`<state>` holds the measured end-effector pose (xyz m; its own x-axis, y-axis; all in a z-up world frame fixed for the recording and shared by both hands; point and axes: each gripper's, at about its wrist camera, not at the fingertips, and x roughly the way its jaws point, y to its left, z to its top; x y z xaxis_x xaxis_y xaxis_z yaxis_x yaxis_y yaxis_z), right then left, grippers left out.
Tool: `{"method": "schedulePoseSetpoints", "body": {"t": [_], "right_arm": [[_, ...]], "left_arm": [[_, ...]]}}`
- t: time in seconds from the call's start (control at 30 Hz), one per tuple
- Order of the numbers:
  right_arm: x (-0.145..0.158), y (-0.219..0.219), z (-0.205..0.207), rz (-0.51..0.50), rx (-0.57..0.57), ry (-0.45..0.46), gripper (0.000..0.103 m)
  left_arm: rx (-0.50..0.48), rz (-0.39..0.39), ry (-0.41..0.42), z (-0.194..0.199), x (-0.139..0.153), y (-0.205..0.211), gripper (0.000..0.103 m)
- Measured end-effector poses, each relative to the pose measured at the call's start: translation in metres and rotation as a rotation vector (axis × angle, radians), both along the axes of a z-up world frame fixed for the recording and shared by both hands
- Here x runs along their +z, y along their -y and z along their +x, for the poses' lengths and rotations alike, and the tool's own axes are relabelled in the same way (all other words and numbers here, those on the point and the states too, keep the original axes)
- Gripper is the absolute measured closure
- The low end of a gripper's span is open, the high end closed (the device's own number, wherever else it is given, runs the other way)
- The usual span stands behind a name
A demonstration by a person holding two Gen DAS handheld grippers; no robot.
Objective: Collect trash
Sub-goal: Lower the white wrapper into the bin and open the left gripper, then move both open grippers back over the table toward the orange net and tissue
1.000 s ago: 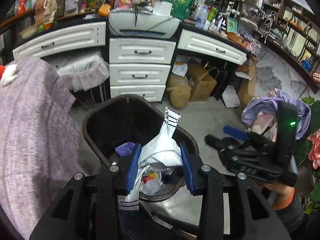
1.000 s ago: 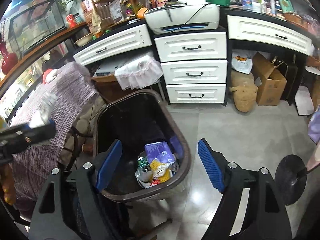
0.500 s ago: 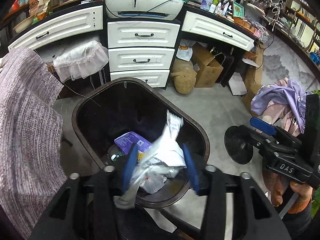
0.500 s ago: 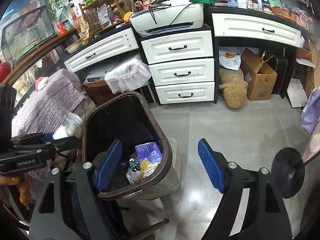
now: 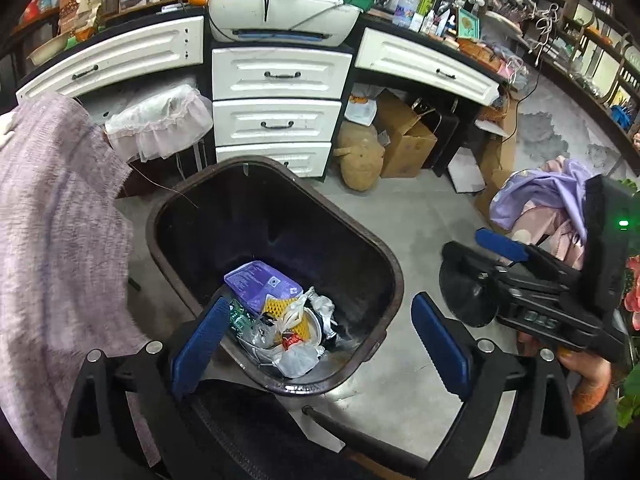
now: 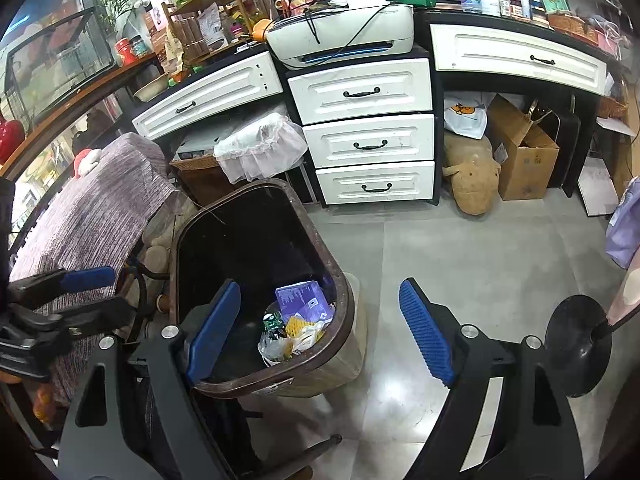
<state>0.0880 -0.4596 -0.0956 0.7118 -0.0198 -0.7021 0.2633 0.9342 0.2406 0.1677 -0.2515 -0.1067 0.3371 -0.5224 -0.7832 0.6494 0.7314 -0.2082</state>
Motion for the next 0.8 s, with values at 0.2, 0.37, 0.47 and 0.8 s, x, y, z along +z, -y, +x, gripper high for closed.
{"method": "schedulePoseSetpoints", "body": {"t": [0.2,0.37,0.47,0.8], "right_arm": [[0.007,-0.012,0.009,0.017,0.042,0.011,0.019],[0.024,-0.035,0.024,-0.017,0.126,0.037,0.019],[0.041,-0.057,0.038,-0.041,0.196,0.065,0.019],[0.090,-0.146,0.095,-0.034,0.478,0.131,0.019]], "left_arm": [[0.029,-0.051,0.048,-0.005,0.034,-0.027,0.007],[0.055,-0.062,0.085,-0.003,0.058,-0.050,0.006],[0.089,-0.078,0.116,0.003,0.073,-0.068,0.006],[0.287,-0.062,0.216,0.046,0.108,-0.159,0.005]]}}
